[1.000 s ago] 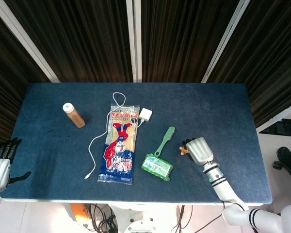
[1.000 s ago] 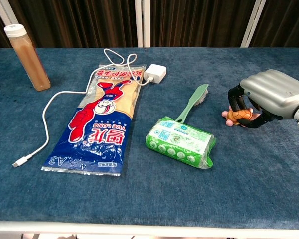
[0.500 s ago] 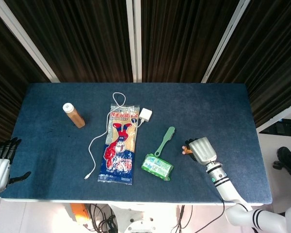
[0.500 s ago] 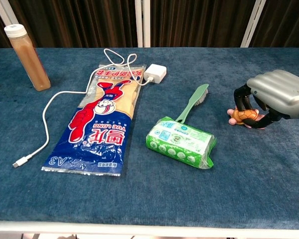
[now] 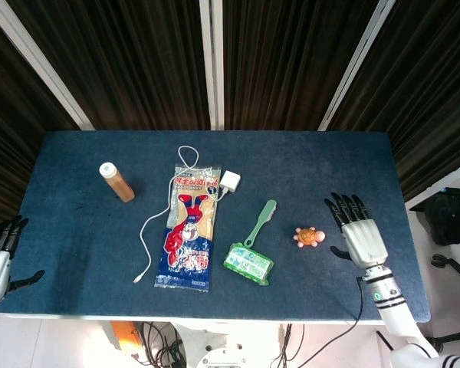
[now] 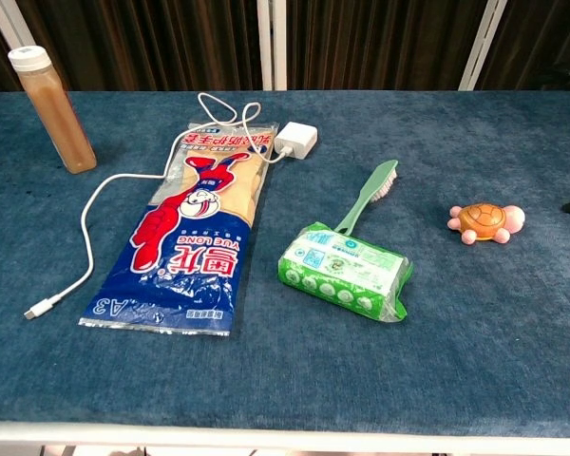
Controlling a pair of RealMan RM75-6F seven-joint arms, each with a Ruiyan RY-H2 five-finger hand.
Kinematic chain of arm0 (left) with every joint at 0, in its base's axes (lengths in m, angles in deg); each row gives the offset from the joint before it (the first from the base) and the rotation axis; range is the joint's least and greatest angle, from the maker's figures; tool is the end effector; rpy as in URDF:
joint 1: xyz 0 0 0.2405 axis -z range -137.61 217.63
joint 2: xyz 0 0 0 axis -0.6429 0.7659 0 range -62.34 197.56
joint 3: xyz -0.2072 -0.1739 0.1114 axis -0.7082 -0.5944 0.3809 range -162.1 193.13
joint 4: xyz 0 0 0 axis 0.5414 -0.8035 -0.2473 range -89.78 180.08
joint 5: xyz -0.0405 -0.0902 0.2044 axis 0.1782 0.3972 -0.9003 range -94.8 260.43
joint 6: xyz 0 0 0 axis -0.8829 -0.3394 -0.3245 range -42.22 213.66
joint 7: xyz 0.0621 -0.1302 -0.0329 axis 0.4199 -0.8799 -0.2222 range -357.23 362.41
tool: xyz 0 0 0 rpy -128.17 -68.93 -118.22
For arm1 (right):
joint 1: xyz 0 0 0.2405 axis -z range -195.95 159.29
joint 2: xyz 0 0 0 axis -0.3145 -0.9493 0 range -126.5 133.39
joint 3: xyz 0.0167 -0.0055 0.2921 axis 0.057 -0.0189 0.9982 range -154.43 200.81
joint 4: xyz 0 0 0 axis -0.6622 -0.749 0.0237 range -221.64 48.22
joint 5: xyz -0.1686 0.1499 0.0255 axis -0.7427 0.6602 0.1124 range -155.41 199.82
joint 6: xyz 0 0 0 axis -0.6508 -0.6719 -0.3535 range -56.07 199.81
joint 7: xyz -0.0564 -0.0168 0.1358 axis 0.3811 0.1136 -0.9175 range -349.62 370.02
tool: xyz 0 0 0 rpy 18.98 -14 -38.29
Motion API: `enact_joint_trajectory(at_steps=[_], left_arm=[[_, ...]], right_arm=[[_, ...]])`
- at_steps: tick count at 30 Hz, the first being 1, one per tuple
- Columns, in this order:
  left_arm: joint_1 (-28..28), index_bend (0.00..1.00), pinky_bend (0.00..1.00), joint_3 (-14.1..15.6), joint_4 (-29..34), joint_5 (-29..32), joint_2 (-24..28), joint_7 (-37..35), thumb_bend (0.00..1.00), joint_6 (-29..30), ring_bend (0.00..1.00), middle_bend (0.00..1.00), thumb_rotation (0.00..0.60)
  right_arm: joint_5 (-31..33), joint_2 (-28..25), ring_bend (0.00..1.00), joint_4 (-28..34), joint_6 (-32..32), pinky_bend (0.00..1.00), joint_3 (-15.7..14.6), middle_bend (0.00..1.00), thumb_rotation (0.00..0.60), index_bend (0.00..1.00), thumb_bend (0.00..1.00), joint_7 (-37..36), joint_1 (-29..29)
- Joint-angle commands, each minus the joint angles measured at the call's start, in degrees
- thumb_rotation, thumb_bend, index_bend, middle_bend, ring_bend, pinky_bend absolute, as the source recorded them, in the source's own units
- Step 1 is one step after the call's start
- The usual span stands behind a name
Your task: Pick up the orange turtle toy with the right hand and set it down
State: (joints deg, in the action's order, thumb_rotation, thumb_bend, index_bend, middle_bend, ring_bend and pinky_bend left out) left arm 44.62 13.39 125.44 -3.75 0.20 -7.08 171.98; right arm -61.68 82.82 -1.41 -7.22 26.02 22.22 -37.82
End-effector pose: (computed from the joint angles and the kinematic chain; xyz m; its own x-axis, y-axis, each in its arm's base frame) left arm -0.3880 0.1877 0.1626 0.3813 -0.0136 0.9243 0.9244 -0.0042 -0.3814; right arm -0.2951 -0.2707 0.0599 0.4643 -0.0049 0.8857 -0.8641 -0.2220 0.4518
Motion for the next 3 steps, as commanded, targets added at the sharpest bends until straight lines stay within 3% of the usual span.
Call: enact_joint_trajectory(at_steps=[1, 3], left_arm=[[-0.1, 0.05, 0.06, 0.0, -0.3, 0.1, 0.0, 0.2, 0.09, 0.0, 0.0, 0.0, 0.6], [-0.2, 0.05, 0.05, -0.2, -0.5, 0.3, -0.1, 0.7, 0.09, 0.4, 0.0, 0.0, 0.6]], right_arm=[[0.0, -5.4, 0.0, 5.2, -7.4, 0.0, -2.7, 0.0, 0.6, 0.0, 0.0, 0.1, 7.4], [1.1, -6.6, 0.0, 6.2, -8.8, 0.0, -3.1, 0.0, 0.6, 0.0, 0.0, -0.9, 9.5]])
